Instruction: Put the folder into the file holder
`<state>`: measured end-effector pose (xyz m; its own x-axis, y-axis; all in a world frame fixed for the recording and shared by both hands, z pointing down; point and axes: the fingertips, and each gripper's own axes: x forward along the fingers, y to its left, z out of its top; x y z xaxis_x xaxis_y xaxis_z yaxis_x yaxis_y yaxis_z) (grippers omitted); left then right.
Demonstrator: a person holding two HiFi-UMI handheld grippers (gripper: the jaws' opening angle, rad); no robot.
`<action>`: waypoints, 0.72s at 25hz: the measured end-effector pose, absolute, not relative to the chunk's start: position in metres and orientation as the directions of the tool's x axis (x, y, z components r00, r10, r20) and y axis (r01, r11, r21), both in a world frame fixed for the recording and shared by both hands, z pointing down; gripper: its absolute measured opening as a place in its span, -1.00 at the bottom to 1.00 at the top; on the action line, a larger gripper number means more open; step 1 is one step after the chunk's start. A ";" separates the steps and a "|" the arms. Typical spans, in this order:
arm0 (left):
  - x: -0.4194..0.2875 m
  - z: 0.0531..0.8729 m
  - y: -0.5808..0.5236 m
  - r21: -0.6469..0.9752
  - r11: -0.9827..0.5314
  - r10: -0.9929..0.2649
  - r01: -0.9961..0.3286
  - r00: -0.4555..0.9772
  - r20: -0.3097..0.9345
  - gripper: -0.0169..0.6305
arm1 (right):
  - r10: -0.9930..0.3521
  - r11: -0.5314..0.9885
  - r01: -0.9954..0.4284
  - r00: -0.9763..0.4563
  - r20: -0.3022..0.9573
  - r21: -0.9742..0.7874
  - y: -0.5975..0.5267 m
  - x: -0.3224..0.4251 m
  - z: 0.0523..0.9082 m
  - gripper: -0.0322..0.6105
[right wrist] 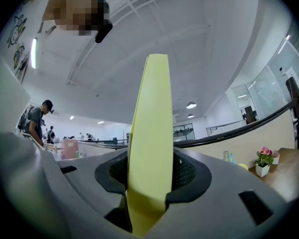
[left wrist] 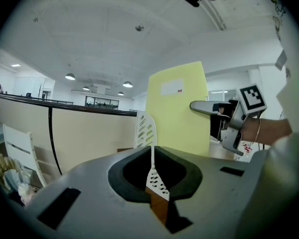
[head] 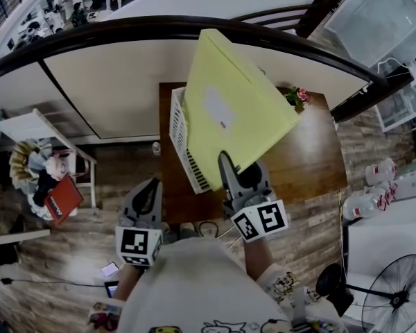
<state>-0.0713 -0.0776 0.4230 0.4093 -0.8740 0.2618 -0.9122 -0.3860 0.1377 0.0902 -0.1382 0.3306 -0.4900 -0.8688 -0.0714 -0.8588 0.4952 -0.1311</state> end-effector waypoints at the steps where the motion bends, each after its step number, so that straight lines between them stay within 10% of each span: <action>1: -0.072 0.423 -0.078 0.134 -0.385 -0.875 -0.913 0.407 0.261 -0.89 | -0.867 0.498 -0.858 -0.492 -0.077 -0.126 -0.139 0.089 0.331 -0.37; 18: -0.086 0.433 -0.078 0.125 -0.353 -0.878 -0.927 0.375 0.299 -0.89 | -0.887 0.452 -0.889 -0.440 -0.140 -0.075 -0.136 0.082 0.360 -0.37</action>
